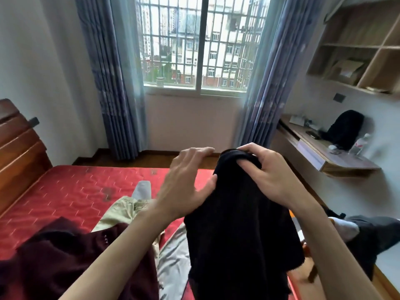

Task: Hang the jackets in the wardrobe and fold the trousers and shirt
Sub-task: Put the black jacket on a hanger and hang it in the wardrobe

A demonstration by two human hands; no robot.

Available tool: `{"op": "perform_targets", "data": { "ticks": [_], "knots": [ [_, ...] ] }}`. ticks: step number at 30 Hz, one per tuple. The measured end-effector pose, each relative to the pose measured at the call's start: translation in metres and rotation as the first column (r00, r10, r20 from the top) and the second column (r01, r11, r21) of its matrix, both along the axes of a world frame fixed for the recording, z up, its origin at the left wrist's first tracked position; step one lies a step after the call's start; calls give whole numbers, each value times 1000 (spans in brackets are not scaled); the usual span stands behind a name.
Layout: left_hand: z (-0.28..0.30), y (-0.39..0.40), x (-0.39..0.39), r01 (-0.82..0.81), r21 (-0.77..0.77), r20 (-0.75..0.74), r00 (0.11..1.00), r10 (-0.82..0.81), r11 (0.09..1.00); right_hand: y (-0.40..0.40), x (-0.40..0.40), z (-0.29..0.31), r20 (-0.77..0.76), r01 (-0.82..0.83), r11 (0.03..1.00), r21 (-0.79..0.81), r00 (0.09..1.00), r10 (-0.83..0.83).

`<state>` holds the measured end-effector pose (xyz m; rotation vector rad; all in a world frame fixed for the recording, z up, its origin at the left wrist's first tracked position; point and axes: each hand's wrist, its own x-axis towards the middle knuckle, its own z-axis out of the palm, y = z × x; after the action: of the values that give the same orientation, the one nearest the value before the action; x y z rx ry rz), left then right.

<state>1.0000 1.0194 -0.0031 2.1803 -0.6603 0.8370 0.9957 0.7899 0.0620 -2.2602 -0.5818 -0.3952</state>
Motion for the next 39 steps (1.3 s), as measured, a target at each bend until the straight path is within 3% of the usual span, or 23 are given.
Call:
{"op": "perform_targets", "data": {
  "ticks": [3, 6, 10, 14, 18, 22, 27, 34, 39],
  "knots": [
    [-7, -24, 5, 152, 134, -162, 978, -129, 979, -2, -5, 0, -3, -11, 1000, -13, 1000, 11],
    [-28, -39, 8, 187, 58, -238, 956, -168, 981, -13, -10, -4, -1, 14, 996, -83, 1000, -14],
    [-36, -41, 14, 50, -5, -198, 979, -50, 999, -40, -12, -17, -29, 66, 942, -328, 996, -79],
    [-21, -52, 13, 13, 68, -52, 999, -10, 998, -64, -13, -45, -19, 132, 896, -424, 988, -154],
    [-10, -59, 6, -25, 263, 101, 995, -2, 964, -74, -12, -72, -57, 137, 931, -338, 984, -166],
    [-6, -41, 7, -19, 376, 75, 997, -10, 926, -75, -12, -68, -24, 81, 970, -230, 996, -89],
    [-7, -22, 5, -59, 543, 223, 972, -76, 838, -64, -9, -56, 14, 53, 997, -60, 999, -53],
    [21, -14, -12, -37, 288, 138, 990, -3, 957, -52, 2, -71, 199, -43, 991, -123, 978, 67],
    [28, -33, -29, 11, 107, 81, 996, -20, 994, -21, -6, -140, 258, 128, 985, 112, 954, -153]
  ]
}}
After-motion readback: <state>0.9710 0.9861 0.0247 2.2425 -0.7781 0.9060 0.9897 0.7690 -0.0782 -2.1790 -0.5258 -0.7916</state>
